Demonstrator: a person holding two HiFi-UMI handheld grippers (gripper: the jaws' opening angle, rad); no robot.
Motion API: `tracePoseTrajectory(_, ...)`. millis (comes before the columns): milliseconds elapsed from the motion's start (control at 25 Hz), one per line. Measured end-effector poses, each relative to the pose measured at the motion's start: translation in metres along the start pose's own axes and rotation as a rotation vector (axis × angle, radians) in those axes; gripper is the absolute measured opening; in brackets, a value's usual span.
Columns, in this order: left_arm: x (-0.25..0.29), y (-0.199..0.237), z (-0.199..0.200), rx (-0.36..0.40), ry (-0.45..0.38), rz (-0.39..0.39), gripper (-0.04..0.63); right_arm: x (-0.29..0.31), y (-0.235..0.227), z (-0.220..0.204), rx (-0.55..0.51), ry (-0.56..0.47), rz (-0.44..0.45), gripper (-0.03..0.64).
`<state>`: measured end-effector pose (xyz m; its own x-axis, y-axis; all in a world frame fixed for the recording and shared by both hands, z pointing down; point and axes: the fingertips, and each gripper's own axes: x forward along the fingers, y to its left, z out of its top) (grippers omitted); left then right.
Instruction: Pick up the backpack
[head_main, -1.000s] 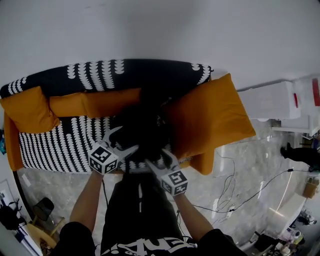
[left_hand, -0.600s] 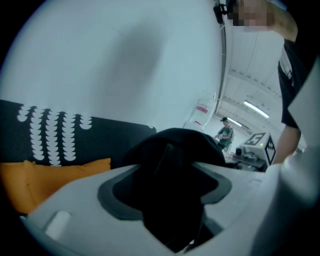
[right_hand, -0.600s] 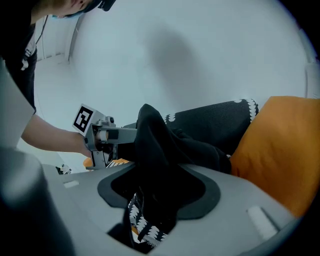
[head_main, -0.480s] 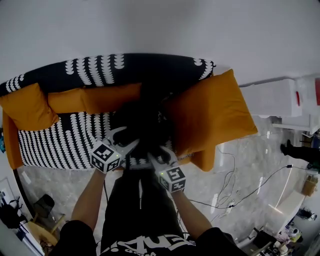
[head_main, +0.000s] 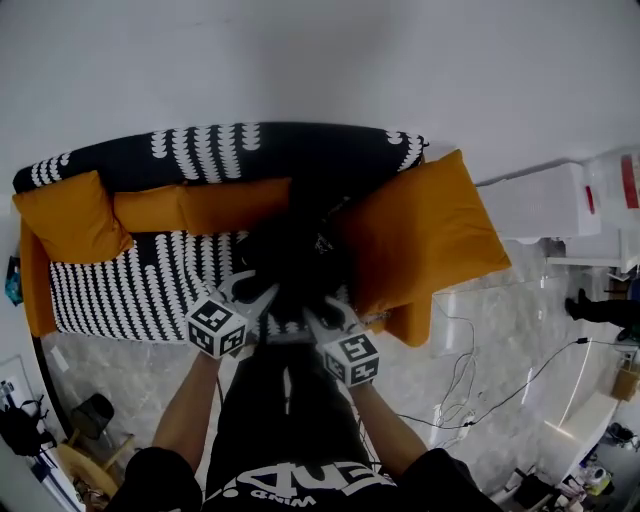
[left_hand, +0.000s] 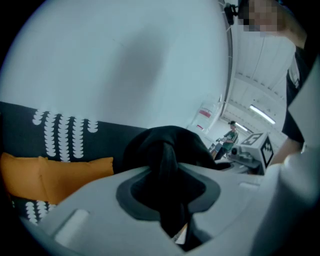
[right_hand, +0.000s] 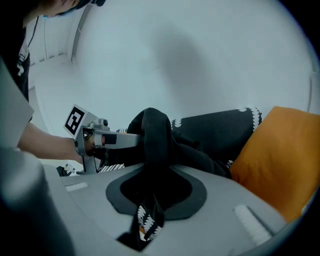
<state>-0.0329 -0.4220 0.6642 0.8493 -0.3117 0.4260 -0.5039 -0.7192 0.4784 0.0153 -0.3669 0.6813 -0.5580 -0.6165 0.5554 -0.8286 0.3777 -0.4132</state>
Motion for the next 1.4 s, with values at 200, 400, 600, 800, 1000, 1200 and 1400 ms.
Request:
tracePoseTrajectory(200, -0.020, -0.032, 0.025, -0.002, -0.019, 0.007, 0.091, -0.034, 0.014, 0.023, -0.028, -0.023, -0.002, 0.063)
tracePoseTrajectory(400, -0.048, -0.078, 0.052, 0.011, -0.057, 0.005, 0.089, -0.081, 0.041, 0.047, -0.086, -0.073, 0.023, 0.061)
tracePoseTrajectory(600, -0.079, -0.124, 0.081, 0.036, -0.096, 0.027, 0.089, -0.127, 0.066, 0.074, -0.138, -0.132, 0.043, 0.061)
tracePoseTrajectory(800, -0.111, -0.166, 0.102, 0.059, -0.169, 0.046, 0.089, -0.167, 0.091, 0.097, -0.186, -0.189, 0.080, 0.063)
tracePoseTrajectory(1000, -0.137, -0.189, 0.118, 0.066, -0.236, 0.102, 0.089, -0.188, 0.112, 0.116, -0.242, -0.228, 0.130, 0.061)
tracePoseTrajectory(1200, -0.148, -0.200, 0.122, 0.072, -0.283, 0.170, 0.089, -0.194, 0.119, 0.122, -0.254, -0.247, 0.203, 0.063)
tracePoseTrajectory(1400, -0.151, -0.199, 0.108, 0.059, -0.293, 0.226, 0.087, -0.188, 0.118, 0.110, -0.239, -0.242, 0.262, 0.063)
